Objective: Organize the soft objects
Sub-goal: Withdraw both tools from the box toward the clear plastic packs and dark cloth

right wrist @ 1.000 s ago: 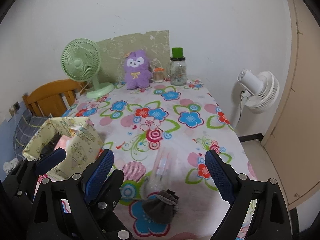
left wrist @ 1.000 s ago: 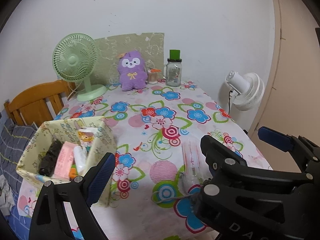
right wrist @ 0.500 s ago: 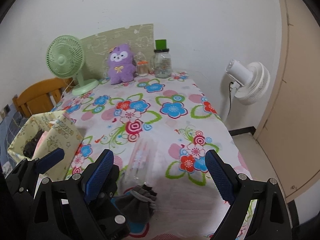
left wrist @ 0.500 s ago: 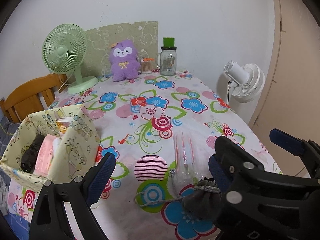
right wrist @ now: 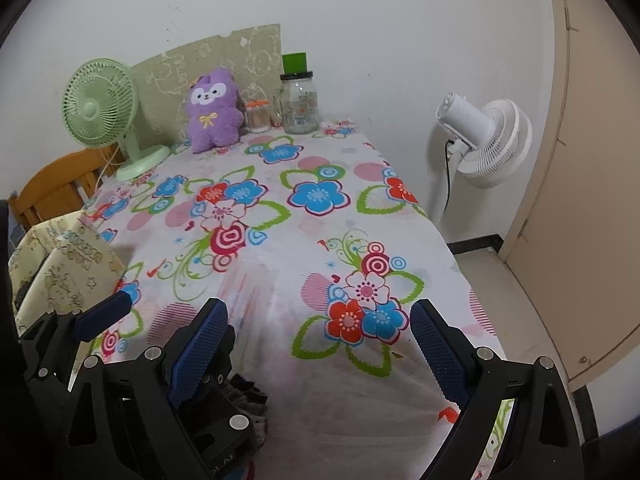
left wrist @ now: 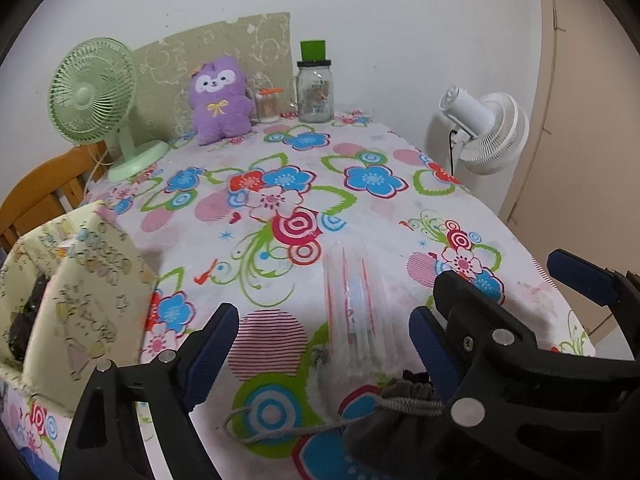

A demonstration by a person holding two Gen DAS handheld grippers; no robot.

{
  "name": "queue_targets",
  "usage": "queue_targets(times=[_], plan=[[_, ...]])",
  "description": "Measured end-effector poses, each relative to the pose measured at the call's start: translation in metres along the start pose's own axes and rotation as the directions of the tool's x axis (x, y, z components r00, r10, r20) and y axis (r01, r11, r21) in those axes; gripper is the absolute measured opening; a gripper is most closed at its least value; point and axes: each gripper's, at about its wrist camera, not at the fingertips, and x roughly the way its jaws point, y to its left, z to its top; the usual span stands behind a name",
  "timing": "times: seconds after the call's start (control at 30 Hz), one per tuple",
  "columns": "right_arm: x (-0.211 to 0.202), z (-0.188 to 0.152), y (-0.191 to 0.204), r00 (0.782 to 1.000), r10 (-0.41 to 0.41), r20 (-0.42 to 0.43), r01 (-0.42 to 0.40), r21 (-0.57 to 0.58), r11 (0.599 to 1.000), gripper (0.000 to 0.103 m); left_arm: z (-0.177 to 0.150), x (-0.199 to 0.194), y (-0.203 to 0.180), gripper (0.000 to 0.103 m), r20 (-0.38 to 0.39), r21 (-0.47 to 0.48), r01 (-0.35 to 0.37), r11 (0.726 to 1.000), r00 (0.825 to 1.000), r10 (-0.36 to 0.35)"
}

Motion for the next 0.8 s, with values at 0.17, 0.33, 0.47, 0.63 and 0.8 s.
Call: queue_targets(times=[0.17, 0.33, 0.47, 0.63, 0.8], plan=[[0.014, 0.000, -0.006, 1.000, -0.007, -0.024, 0.007, 0.007, 1.000, 0.095, 0.002, 0.016, -0.006, 0.087, -0.029, 0.015, 0.005, 1.000, 1.000, -0.004], [0.028, -0.001, -0.011, 0.999, -0.010, -0.049, 0.011, 0.019, 1.000, 0.095, 0.003, 0.031, -0.008, 0.083, -0.061, 0.021, 0.008, 1.000, 0.998, -0.007], [0.037, -0.001, -0.014, 0.998, -0.010, -0.063, 0.012, 0.022, 1.000, 0.095, 0.003, 0.039, -0.010, 0.079, -0.076, 0.024, 0.013, 1.000, 0.997, -0.011], [0.045, -0.002, -0.015, 0.996, -0.021, -0.082, 0.023, 0.023, 0.999, 0.095, 0.003, 0.050, -0.011, 0.064, -0.109, 0.039, 0.025, 0.999, 0.994, -0.020], [0.050, -0.002, -0.015, 0.995, -0.006, -0.095, 0.010, 0.037, 0.999, 0.095, 0.002, 0.051, -0.011, 0.039, -0.118, 0.042, 0.075, 0.996, 0.991, -0.070]])
